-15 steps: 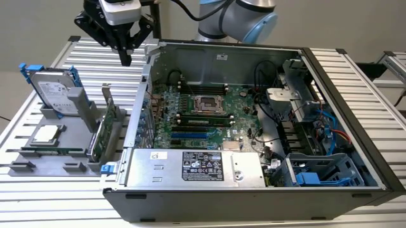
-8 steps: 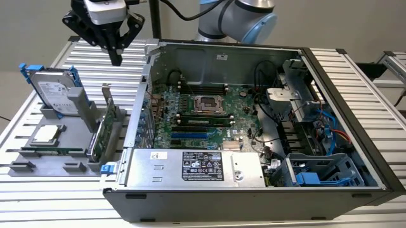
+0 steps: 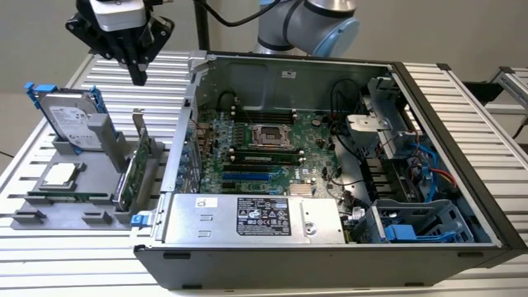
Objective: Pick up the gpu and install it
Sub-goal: 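Reach for the gpu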
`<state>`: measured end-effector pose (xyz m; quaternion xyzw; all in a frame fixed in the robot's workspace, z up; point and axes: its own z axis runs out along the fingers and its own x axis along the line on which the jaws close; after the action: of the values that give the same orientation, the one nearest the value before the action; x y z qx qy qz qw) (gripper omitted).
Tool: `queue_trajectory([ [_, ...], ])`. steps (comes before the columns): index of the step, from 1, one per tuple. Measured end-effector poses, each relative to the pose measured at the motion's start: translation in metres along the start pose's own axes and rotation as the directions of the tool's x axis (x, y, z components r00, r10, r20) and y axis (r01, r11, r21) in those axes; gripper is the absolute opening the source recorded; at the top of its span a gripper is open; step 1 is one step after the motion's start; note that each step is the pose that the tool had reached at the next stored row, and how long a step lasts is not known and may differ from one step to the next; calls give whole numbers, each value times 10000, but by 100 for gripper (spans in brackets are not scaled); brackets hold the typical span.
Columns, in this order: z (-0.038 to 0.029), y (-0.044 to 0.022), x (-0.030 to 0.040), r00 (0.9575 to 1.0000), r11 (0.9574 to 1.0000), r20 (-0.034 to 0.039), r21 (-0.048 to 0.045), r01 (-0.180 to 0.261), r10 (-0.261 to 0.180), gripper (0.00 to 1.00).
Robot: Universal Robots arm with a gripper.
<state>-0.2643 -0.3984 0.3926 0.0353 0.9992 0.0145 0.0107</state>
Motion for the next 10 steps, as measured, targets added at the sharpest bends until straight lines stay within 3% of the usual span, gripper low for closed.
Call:
queue_trajectory([
  [10, -5, -17, 241, 10000, 10000, 0, 0, 1, -1, 0],
])
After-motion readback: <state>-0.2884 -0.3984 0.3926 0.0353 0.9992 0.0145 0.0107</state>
